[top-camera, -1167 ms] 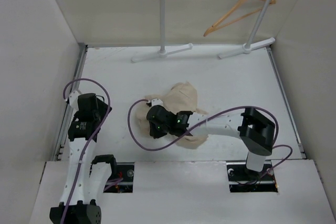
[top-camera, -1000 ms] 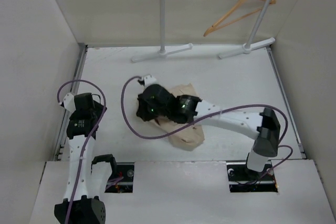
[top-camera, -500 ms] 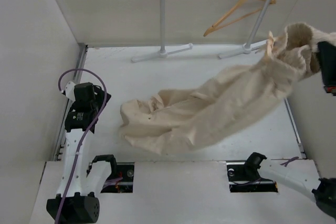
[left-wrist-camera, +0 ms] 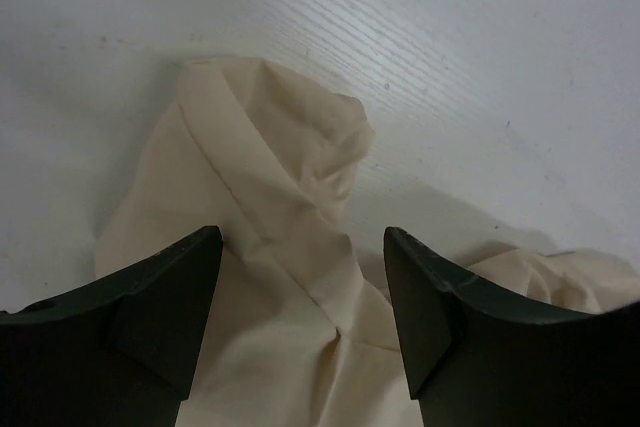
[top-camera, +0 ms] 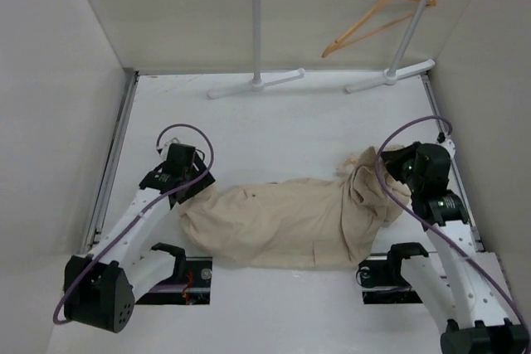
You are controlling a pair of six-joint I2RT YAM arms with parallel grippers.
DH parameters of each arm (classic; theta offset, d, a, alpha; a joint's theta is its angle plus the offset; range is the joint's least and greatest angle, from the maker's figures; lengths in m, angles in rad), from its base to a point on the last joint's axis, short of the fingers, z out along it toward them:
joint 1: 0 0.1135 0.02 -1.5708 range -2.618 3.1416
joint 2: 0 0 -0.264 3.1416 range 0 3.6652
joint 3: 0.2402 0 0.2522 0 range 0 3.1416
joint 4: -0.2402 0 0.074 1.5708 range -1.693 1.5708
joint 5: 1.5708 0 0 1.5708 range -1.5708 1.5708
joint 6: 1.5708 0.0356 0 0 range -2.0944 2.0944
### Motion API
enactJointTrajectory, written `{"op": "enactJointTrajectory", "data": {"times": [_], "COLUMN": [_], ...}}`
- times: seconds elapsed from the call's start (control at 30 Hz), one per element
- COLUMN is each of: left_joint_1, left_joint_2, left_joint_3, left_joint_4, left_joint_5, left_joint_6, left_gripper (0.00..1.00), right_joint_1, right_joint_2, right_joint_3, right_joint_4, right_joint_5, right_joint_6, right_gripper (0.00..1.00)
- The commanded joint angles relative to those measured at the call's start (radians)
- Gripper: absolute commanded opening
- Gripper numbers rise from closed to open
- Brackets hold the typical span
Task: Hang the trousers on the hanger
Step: Flatten out the trousers at the center of the board.
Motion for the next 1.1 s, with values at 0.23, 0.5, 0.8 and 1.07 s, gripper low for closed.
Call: {"op": "enactJointTrajectory", "data": {"times": [0.23, 0.5, 0.8, 1.07], "left_joint_1": [-0.193, -0.108, 0.345, 0.515], "left_joint_2": [0.317, 0.297, 0.325, 0.172], "left_joint_3": [0.145, 0.082, 0.751, 0.801], "left_joint_4": [0.081, 0.053, -0.064, -0.155], "left_joint_5": [-0.018, 0.03, 0.029, -0.021], "left_joint_6": [0.112, 0.096, 0.074, 0.008], "left_gripper": [0.64, 0.09, 0.04, 0.06], "right_joint_1": [-0.019, 0.124, 0.368, 0.334], "right_joint_2": [-0.075, 0.046, 0.25, 0.076], "right_joint_3": [0.063, 0.126, 0.661, 0.667], "right_joint_4": [0.01, 0.098, 0.123, -0.005], "right_joint_5": [0.019, 0.014, 0.025, 0.005], "right_joint_6": [0.039, 0.061, -0.017, -0.022], "right_gripper": [0.04, 0.05, 0.04, 0.04]}}
